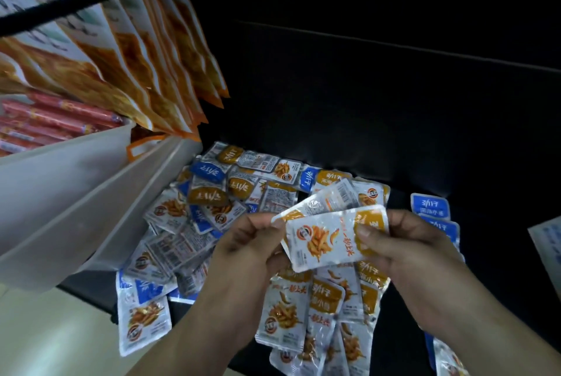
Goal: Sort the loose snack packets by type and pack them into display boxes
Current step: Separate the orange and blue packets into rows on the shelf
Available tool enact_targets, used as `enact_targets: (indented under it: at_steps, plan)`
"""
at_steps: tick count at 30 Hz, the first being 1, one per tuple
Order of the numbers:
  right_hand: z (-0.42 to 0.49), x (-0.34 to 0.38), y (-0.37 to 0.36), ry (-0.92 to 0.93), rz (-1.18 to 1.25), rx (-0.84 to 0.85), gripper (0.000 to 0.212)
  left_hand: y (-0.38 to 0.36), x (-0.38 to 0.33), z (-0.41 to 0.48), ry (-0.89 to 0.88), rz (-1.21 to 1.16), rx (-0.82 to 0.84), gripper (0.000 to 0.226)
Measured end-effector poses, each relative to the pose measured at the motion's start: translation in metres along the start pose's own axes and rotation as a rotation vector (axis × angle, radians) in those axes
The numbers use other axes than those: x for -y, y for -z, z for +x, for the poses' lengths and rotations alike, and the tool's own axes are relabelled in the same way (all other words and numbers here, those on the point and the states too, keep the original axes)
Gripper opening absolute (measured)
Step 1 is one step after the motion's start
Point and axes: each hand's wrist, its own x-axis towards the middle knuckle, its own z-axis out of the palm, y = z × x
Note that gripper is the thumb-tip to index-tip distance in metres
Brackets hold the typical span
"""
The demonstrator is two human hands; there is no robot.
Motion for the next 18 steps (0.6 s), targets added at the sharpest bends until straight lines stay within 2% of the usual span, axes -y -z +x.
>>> enact_targets:
  at_steps: [7,12,15,18]
  plan:
    - [-0.006,0.003,0.015,0.127,-0.142,-0.069,0.017,0.003,0.009,0.009,-0.06,0.058,-0.124,0.007]
    - [-0.008,0.009,0.021,0.234,-0.21,-0.17,0.017,0.0,0.004,0.01,-0.26,0.319,-0.212,0.015]
    - [-0.011,0.015,0.023,0.318,-0.26,-0.219,0.017,0.004,-0.01,0.01,-0.403,0.411,-0.127,0.017]
    - [-0.013,0.019,0.019,0.336,-0.259,-0.174,0.022,0.0,-0.022,0.008,-0.383,0.513,0.097,0.02]
